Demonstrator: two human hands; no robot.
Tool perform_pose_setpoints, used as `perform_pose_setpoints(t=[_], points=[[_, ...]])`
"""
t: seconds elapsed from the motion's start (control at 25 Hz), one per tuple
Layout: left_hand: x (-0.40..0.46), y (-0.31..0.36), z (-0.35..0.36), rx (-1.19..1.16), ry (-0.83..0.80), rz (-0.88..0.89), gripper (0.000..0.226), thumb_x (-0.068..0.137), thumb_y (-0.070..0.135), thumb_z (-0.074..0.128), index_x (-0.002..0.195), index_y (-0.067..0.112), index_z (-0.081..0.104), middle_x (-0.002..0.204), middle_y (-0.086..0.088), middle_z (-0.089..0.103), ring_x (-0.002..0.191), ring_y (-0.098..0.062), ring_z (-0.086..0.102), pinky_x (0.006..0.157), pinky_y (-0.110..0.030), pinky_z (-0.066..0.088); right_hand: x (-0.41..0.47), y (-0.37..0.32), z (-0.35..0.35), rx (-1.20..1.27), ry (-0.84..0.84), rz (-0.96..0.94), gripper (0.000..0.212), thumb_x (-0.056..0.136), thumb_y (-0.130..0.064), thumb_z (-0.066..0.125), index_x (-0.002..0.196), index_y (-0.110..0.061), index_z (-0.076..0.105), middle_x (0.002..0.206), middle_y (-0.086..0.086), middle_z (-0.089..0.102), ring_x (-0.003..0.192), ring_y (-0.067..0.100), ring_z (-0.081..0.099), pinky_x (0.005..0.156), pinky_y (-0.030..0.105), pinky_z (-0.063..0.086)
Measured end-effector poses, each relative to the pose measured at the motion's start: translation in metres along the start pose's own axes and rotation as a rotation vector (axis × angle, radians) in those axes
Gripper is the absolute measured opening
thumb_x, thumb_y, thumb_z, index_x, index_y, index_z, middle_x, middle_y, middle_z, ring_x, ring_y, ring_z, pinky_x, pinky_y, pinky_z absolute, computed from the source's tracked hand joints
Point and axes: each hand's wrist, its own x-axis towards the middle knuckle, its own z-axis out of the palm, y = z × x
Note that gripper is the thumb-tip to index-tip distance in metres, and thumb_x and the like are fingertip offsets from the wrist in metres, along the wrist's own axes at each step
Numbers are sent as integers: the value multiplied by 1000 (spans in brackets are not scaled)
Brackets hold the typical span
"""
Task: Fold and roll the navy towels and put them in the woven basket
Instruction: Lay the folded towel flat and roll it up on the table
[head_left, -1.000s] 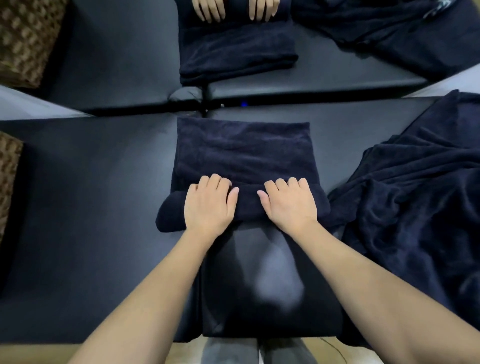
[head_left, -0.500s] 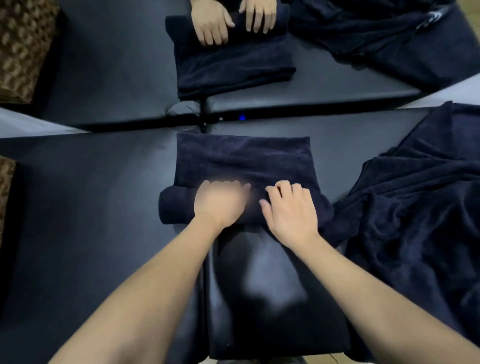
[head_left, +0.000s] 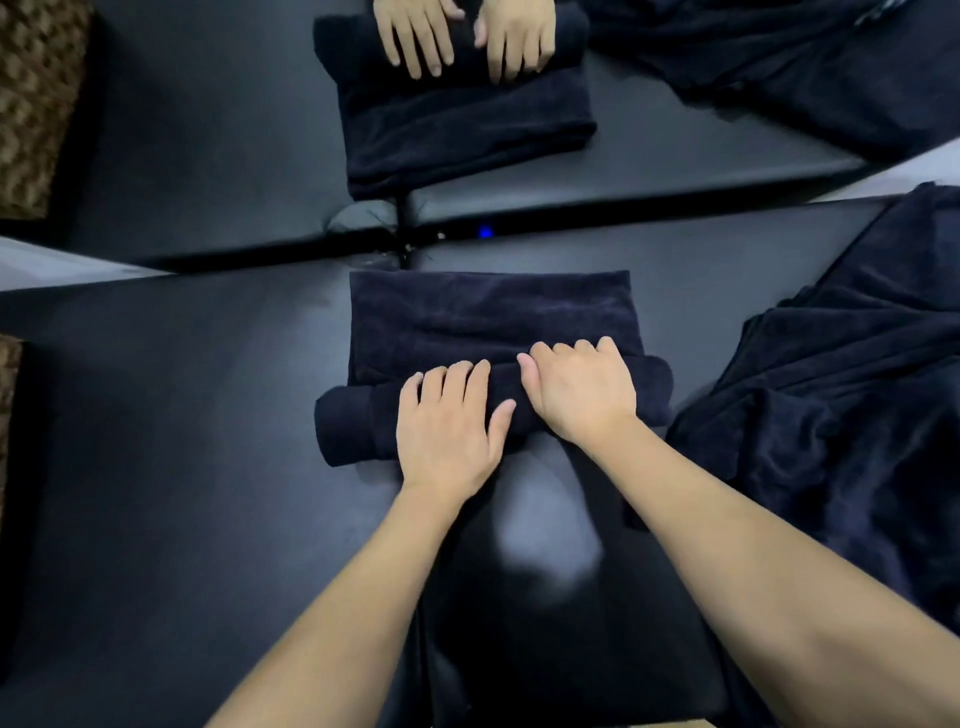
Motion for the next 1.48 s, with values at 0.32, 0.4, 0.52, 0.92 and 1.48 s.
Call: perform_pose_setpoints(t=[0.32,0.4,0.52,0.92,1.48], points=[[93,-12,-20,43,-248,89,55,106,47,19,90,23,65,91,-1,72,82,-29,65,67,-36,31,0,-7,-1,46,185,115,36,101,-40,38,99,-14,63,98,6,61,82,30,52,77,43,38],[108,-12,-21,-3,-330,53,58,106,48,17,95,25,69,96,-4,73,87,-31,66,68,-37,35,-6,-14,8,43,182,117,41,102,-42,37,114,-14,64,108,7,63,91,32,56,92,46,40],[110,-12,-20,-10,-330,28,61,105,48,14,87,24,67,90,-2,72,83,-30,66,67,-37,35,7,-12,8,12,157,122,43,102,-42,35,111,-15,66,98,6,66,84,34,56,87,46,39],[65,2,6,-58,65,-36,44,104,43,36,119,19,70,112,3,71,101,-24,63,100,-42,40,54,1,-5,67,-41,128,54,102,-43,15,85,-19,61,81,0,66,74,24,44,78,41,33],[101,-9,-9,-97,-2,-49,41,103,37,30,99,23,68,105,4,71,95,-23,64,90,-39,40,69,0,0,-62,170,23,49,103,-37,27,84,-13,66,74,7,66,66,33,53,74,45,34]])
